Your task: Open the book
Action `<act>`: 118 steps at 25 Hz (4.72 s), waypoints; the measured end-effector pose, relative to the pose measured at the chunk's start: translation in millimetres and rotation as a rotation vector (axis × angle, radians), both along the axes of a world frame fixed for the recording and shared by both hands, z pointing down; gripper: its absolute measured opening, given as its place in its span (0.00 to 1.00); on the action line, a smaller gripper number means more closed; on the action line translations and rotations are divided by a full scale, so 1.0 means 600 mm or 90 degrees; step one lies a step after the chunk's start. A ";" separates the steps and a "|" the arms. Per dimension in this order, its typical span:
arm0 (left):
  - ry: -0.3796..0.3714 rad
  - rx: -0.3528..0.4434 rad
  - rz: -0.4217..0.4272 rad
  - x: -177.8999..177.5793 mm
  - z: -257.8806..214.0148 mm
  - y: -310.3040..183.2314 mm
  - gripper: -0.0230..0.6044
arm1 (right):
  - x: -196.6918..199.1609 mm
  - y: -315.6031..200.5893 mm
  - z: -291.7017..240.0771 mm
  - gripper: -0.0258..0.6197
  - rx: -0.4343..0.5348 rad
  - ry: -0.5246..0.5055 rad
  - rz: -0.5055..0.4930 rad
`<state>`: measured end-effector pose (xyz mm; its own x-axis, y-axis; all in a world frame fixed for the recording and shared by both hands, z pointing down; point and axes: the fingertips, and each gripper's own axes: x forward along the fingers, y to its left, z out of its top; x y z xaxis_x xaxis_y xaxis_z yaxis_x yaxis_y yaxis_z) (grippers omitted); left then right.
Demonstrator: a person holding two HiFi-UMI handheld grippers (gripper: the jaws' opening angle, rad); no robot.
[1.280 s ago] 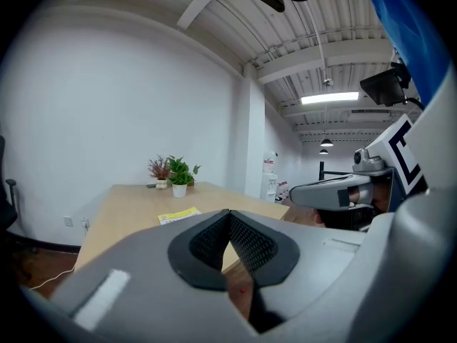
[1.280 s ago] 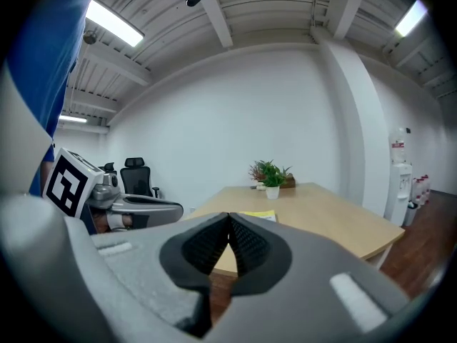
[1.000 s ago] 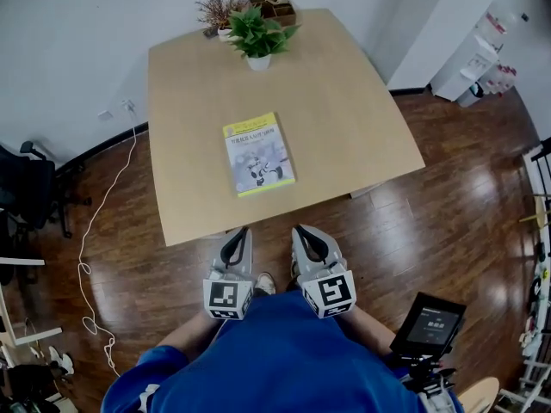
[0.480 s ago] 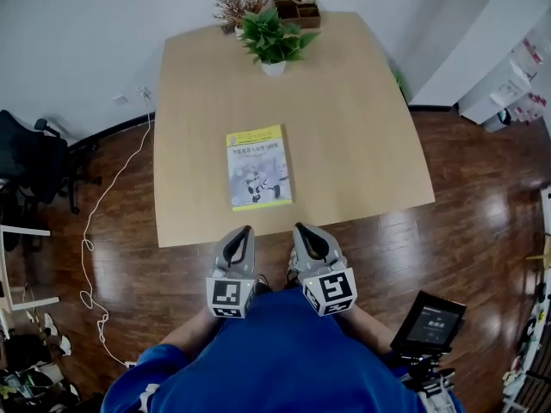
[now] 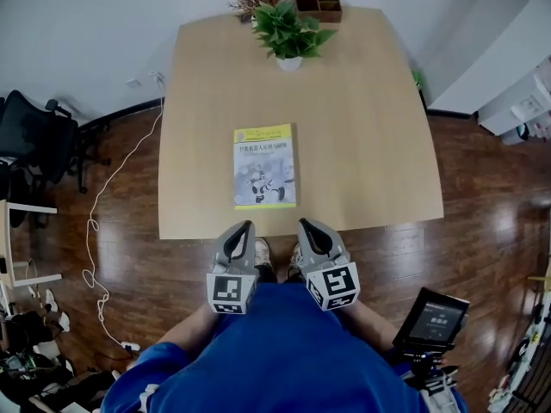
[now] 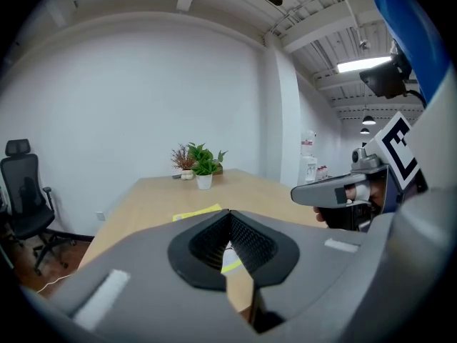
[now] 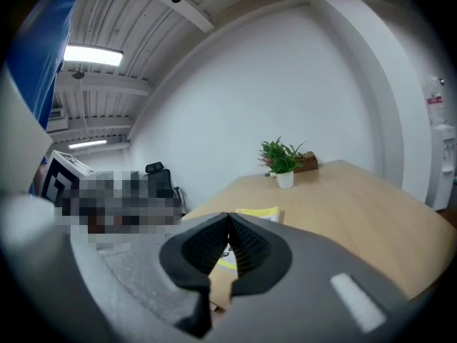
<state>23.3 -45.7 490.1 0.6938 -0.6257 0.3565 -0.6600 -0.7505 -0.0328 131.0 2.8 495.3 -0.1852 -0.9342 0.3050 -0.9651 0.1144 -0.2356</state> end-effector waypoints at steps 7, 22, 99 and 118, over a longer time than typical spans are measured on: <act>0.006 -0.020 0.022 0.004 0.023 -0.055 0.05 | 0.012 -0.052 0.036 0.04 -0.039 0.015 0.020; 0.032 -0.076 0.082 0.005 0.056 -0.198 0.05 | 0.030 -0.163 0.068 0.04 -0.105 0.024 0.119; -0.073 -0.140 -0.019 0.058 0.142 -0.292 0.05 | 0.101 -0.342 0.299 0.18 -0.387 -0.067 -0.094; -0.066 -0.133 -0.005 0.062 0.134 -0.274 0.05 | 0.067 -0.256 0.288 0.18 -0.411 -0.238 -0.126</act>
<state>60.7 -210.4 570.2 0.6416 -0.5365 0.5482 -0.6675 -0.7426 0.0544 171.3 -150.5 668.0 -0.5280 -0.5316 0.6623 -0.7839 0.0050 -0.6209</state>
